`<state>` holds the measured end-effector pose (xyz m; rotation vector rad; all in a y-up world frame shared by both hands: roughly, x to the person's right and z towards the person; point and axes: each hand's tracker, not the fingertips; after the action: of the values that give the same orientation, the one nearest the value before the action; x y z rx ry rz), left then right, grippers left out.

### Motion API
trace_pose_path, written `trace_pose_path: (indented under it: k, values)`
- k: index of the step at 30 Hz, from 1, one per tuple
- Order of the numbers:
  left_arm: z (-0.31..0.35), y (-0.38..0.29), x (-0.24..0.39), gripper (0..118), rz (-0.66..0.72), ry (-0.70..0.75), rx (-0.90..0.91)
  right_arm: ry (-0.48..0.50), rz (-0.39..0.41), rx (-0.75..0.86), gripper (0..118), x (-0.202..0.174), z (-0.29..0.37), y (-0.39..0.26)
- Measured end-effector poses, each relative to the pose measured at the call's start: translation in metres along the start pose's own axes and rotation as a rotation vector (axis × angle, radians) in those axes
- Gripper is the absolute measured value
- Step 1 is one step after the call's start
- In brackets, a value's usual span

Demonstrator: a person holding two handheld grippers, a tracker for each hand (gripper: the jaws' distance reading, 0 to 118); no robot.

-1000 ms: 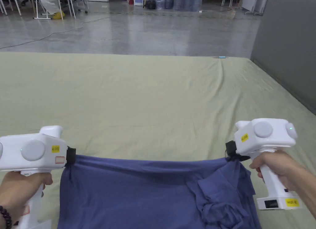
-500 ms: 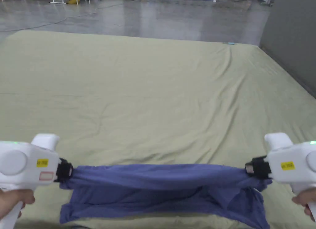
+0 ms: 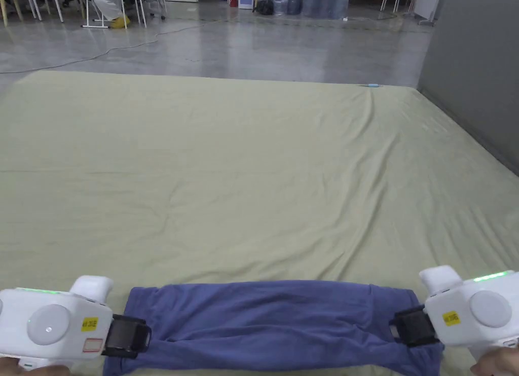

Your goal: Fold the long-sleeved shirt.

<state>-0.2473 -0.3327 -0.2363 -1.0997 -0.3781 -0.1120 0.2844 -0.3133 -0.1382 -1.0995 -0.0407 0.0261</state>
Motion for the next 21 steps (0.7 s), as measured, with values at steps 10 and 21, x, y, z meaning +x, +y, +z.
trace_pose_path:
  k: [10, 21]
  values:
    - [0.068, 0.054, 0.035, 0, -0.025, 0.088, 0.348, -0.005, -0.057, 0.349, 0, -0.054, 0.068, 0.058]
    - [0.047, 0.038, -0.017, 118, 0.273, -0.258, 0.217, 0.064, -0.070, 0.316, 0, -0.060, 0.059, 0.058]
